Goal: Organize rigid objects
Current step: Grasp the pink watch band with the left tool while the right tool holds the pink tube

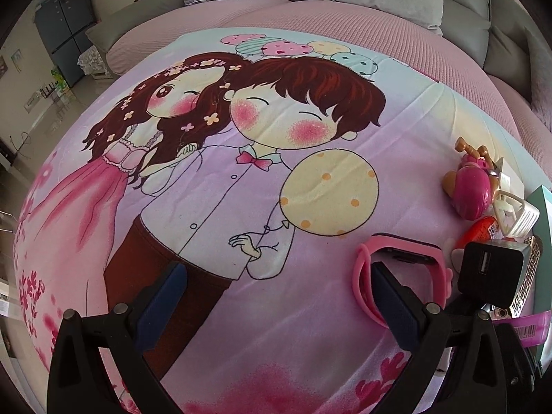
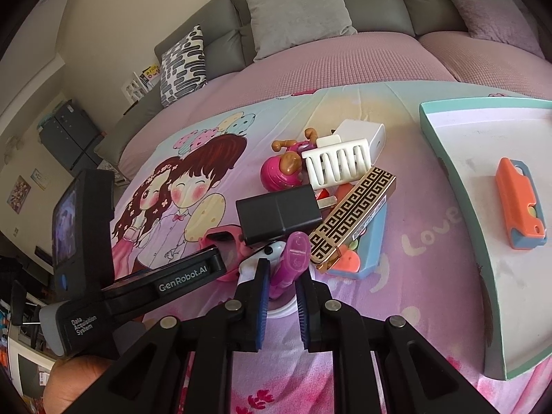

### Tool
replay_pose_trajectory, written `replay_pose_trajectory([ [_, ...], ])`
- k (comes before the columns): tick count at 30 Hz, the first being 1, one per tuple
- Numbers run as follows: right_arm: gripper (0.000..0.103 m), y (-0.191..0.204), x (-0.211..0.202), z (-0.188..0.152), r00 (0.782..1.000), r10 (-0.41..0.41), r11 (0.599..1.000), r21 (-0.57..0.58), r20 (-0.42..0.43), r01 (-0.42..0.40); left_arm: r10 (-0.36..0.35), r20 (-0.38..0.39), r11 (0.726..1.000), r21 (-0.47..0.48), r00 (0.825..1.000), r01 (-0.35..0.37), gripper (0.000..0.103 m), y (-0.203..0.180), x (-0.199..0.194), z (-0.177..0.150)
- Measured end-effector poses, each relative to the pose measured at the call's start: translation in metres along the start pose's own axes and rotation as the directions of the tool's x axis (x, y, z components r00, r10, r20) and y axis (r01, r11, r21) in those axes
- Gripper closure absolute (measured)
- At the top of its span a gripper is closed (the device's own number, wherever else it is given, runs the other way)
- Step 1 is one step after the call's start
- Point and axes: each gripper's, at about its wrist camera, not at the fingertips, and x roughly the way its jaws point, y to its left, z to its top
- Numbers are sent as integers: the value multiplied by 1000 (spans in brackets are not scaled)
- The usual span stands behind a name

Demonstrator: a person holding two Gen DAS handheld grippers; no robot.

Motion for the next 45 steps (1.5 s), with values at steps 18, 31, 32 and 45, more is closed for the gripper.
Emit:
replay_pose_trajectory([
  [18,91,-4,-9,4,999,1,1000,14,32,-1,-58,29,998,-28,998,58,0,12,-22,0],
  [31,91,-22,-44,16,988,-78,996,41,136,73,-115,3,993,41,993,115,0,-12,-22,-5],
  [32,91,-24,-45,16,987,-84,996,44,137,79,-115,1,992,42,993,115,0,-12,-21,-5],
  [45,91,-33,-41,15,989,-95,994,62,115,89,-100,-30,989,105,995,103,0,-27,-12,-11],
])
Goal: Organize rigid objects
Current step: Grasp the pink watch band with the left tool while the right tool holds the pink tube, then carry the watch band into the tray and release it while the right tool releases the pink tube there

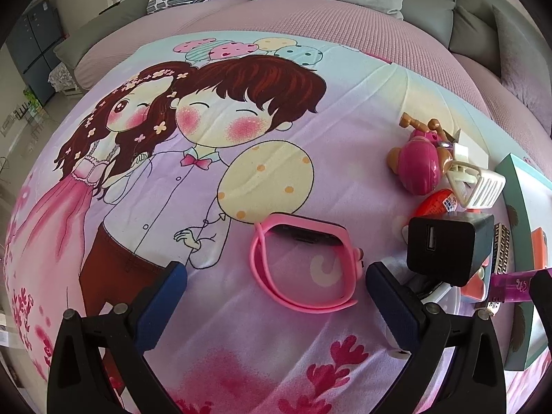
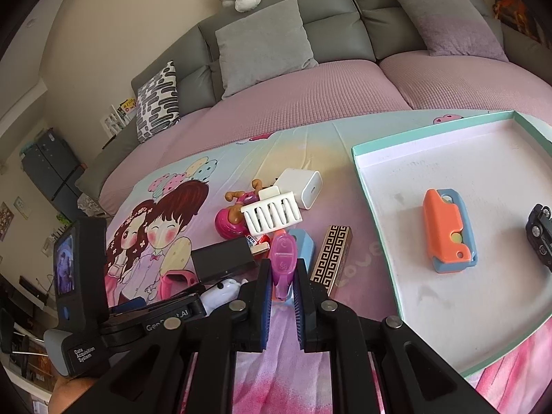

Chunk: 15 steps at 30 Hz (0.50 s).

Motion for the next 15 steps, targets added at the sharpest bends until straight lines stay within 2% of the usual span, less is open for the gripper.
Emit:
replay_pose_trajectory([
  [7,91,-2,3,-1,1000,-5,1000,7,-11,5,3,16,1000,-2,1000,-3,1,0,1,-1],
  [9,91,-2,4,-1,1000,-4,1000,10,-10,4,-3,27,1000,-1,1000,3,9,1,-1,-2],
  [13,91,-3,3,-1,1000,-8,1000,13,-6,8,-34,49,999,4,998,34,39,-2,-10,-1],
  [15,91,-4,1,0,1000,-7,1000,15,-2,7,-35,53,999,8,998,35,39,-2,-12,-1],
])
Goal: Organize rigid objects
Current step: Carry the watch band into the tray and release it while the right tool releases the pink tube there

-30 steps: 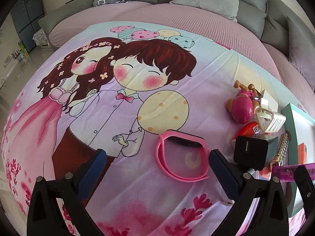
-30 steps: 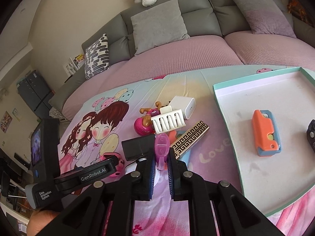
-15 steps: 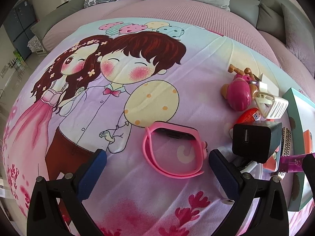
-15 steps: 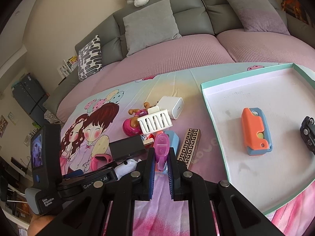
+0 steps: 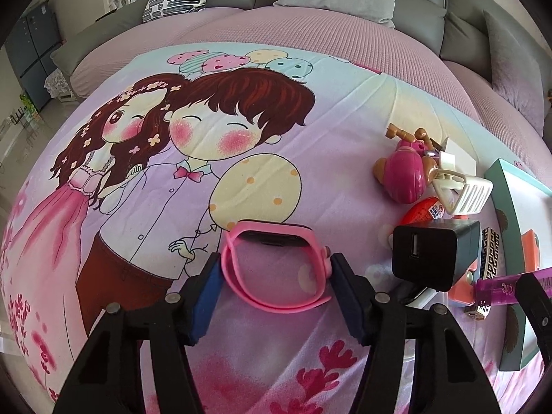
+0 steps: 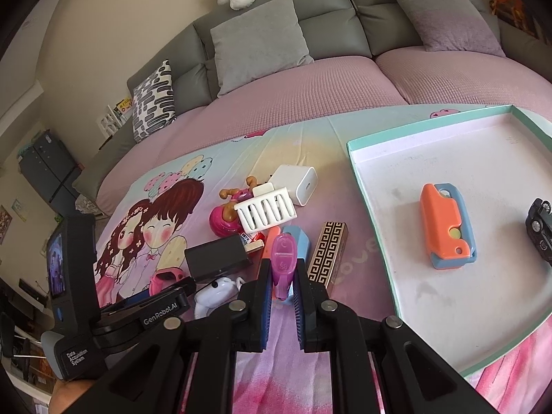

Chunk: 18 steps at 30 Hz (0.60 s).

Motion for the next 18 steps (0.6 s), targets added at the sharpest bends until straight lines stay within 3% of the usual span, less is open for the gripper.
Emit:
replay_pose_trajectory([
  [10,91,-9,-24,10,997,16,999,27,72,-18,-8,83,999,-39,997,12,39,7,-30,8],
  [18,91,-45,-53,27,986,-42,995,97,159,26,-53,154,998,46,987,47,39,-29,-61,13],
])
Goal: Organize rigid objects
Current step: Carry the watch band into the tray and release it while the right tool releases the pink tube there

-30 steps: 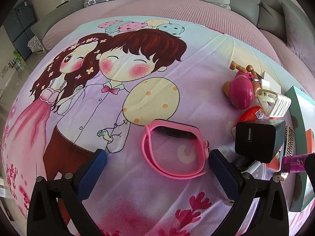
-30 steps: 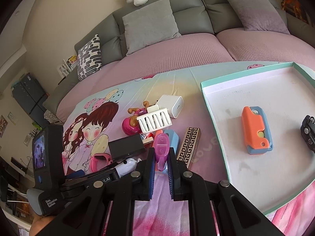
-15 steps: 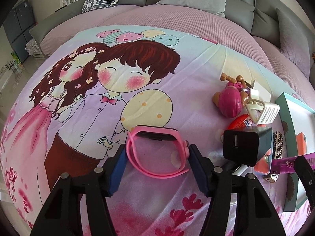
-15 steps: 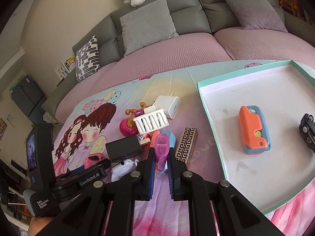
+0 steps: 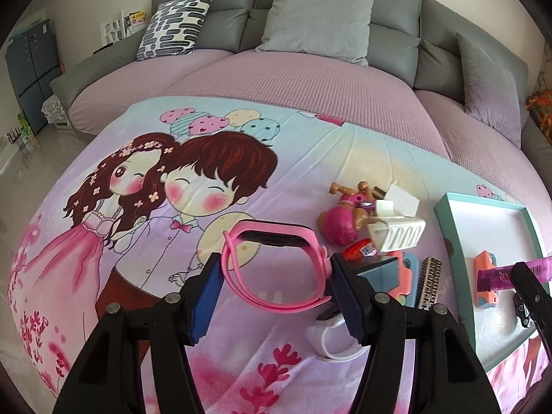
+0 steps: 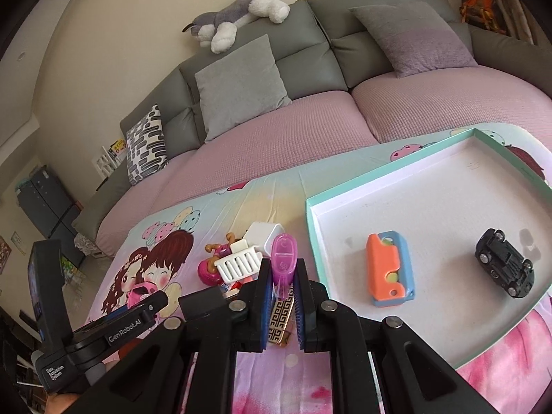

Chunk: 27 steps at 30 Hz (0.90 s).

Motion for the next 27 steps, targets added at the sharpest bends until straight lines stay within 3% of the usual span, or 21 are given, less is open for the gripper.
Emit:
replay_pose_trajectory([
  [6,91,-38,-11,13,996,-80,995,59,42,78,-41,5,995,94,999,40,39,-43,-7,2],
  [10,91,-66,-23,21,980,-181,981,89,80,174,-70,21,986,155,997,66,39,-75,-16,7],
  [19,91,-122,-50,26,888,-446,889,173,114,424,-203,25,936,299,979,187,39,-169,-26,10],
  [27,91,-141,-59,25,837,-536,837,197,109,510,-248,-15,902,362,969,236,39,-220,-17,-6],
])
